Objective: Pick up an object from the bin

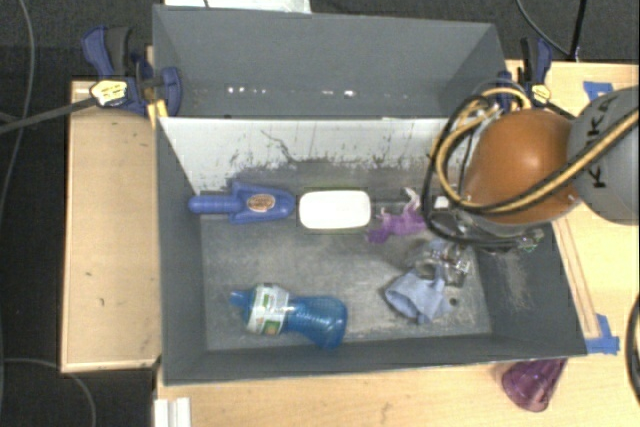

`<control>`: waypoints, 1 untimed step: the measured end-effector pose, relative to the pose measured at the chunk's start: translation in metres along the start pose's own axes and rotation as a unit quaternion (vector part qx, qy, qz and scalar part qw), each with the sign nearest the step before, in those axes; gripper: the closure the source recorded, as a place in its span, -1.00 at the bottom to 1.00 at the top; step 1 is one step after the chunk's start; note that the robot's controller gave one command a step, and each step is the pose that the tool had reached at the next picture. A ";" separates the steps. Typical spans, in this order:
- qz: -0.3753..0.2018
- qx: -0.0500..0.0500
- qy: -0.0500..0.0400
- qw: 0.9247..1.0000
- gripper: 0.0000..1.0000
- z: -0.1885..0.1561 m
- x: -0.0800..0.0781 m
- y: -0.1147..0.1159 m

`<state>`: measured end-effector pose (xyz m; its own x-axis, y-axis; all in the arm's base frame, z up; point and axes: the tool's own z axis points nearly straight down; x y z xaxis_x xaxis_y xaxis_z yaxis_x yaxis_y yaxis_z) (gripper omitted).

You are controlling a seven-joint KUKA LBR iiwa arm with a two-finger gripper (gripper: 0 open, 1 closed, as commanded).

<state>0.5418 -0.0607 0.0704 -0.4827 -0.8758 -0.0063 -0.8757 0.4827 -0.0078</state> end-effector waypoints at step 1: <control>0.001 0.000 -0.001 1.000 1.00 -0.026 -0.001 -0.009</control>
Offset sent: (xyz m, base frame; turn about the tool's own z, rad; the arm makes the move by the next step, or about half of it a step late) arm 0.0064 0.0077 0.0767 -0.0037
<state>0.5497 -0.0639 0.0966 -0.4851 -0.8744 -0.0084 -0.8744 0.4852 -0.0083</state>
